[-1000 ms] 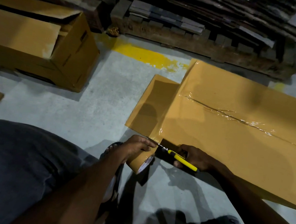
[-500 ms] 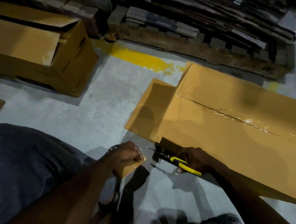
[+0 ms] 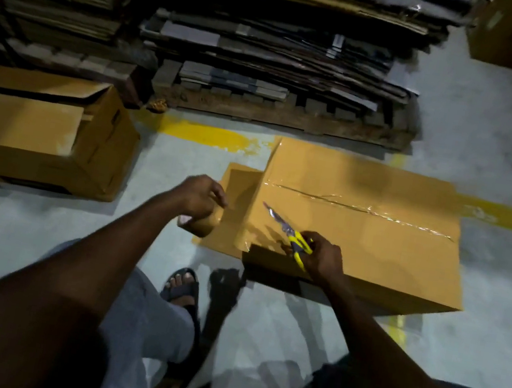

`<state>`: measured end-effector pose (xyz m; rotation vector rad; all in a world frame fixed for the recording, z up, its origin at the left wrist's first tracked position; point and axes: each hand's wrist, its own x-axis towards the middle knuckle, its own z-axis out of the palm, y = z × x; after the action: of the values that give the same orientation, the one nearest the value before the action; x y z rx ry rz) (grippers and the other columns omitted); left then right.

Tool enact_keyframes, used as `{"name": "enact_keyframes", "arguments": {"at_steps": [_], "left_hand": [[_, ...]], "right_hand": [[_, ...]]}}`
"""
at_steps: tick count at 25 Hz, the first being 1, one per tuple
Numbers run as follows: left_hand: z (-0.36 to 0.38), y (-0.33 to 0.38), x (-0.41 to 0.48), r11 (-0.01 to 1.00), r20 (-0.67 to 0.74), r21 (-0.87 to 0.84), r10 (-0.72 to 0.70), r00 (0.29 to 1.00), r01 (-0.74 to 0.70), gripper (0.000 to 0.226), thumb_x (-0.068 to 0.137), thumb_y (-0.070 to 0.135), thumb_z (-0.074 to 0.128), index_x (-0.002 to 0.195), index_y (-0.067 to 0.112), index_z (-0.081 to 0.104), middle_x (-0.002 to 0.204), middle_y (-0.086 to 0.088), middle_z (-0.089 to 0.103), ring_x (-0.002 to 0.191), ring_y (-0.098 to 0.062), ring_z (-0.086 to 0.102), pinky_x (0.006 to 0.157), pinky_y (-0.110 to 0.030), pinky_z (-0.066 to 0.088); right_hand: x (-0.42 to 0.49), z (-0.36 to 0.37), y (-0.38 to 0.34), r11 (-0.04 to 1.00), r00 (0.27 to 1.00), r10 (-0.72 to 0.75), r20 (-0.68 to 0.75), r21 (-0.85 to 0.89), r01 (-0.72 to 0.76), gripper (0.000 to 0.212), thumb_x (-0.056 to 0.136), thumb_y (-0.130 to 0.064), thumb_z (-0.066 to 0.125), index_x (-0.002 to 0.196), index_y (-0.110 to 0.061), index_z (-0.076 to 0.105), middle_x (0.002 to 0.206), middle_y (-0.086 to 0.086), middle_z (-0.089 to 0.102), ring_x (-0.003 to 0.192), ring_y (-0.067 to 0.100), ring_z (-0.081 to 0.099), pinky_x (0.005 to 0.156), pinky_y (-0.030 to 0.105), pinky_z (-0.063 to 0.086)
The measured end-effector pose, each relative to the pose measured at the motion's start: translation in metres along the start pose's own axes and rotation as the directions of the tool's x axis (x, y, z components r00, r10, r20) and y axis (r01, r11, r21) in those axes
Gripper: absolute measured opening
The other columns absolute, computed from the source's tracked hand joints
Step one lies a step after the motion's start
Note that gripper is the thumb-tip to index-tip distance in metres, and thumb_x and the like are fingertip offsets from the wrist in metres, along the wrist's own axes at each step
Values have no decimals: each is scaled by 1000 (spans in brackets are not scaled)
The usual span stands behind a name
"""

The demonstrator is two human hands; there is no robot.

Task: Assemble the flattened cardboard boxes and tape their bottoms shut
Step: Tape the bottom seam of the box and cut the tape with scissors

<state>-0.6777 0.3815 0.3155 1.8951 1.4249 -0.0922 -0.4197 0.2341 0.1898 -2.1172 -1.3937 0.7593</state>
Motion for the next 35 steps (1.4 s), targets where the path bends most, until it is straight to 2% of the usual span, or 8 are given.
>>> {"name": "enact_keyframes", "arguments": {"at_steps": [4, 8, 11, 13, 16, 21, 31, 35], "left_hand": [[-13, 16, 22, 994, -149, 75, 87, 985, -76, 46, 68, -12, 57, 86, 28, 72, 123, -5, 61, 112, -22, 57, 77, -24, 44], [-19, 39, 44, 962, -99, 183, 225, 969, -204, 46, 72, -9, 57, 99, 25, 71, 127, -3, 57, 111, -20, 56, 76, -26, 47], [-33, 39, 61, 935, -99, 226, 301, 948, -273, 53, 70, -8, 55, 104, 29, 70, 130, -3, 54, 120, -22, 51, 87, -30, 47], [-40, 30, 70, 938, -118, 236, 287, 951, -254, 53, 70, -8, 56, 104, 30, 70, 130, -3, 54, 122, -23, 50, 90, -31, 47], [-45, 20, 74, 942, -136, 247, 265, 954, -227, 51, 72, -7, 59, 104, 30, 70, 133, -5, 55, 122, -25, 50, 91, -34, 48], [-52, 3, 74, 953, -125, 237, 225, 966, -191, 55, 72, -10, 56, 106, 32, 69, 137, -5, 53, 125, -26, 49, 85, -31, 45], [-56, -1, 69, 960, -120, 189, 230, 966, -205, 51, 75, -6, 59, 110, 30, 68, 133, -5, 53, 123, -25, 48, 77, -29, 39], [-55, 0, 69, 962, -94, 182, 226, 970, -206, 55, 74, -8, 55, 111, 31, 67, 132, -4, 53, 122, -23, 48, 75, -27, 38]], "right_hand": [[41, 10, 3, 973, 965, 220, -145, 100, -207, 35, 92, -26, 65, 122, -10, 58, 105, 16, 71, 90, 35, 67, 72, 37, 54], [79, 19, 22, 914, 963, 262, -61, -305, -268, 36, 90, -13, 63, 122, -2, 52, 113, 25, 58, 102, 45, 55, 83, 46, 48], [80, 24, 14, 842, 951, 239, -194, -446, -302, 38, 94, -27, 57, 128, -8, 55, 119, 21, 47, 105, 41, 49, 83, 44, 47], [73, 40, -5, 931, 975, 22, -223, -351, -101, 45, 93, -37, 58, 129, -11, 55, 121, 19, 49, 109, 37, 51, 85, 42, 46], [62, 81, -27, 941, 976, -171, 135, -271, 202, 76, 78, -64, 64, 138, -21, 46, 138, 12, 42, 127, 28, 40, 102, 44, 40], [55, 120, -19, 939, 971, -163, 176, -273, 207, 92, 72, -76, 60, 143, -22, 40, 150, 6, 31, 144, 26, 20, 119, 55, 14], [56, 127, -23, 810, 966, -211, 150, -526, 259, 83, 74, -69, 65, 139, -24, 41, 145, 12, 34, 133, 34, 30, 106, 57, 35], [59, 117, -26, 666, 894, -339, 294, -596, 448, 69, 86, -76, 40, 135, -28, 47, 152, 7, 32, 139, 33, 24, 108, 61, 26]]}}
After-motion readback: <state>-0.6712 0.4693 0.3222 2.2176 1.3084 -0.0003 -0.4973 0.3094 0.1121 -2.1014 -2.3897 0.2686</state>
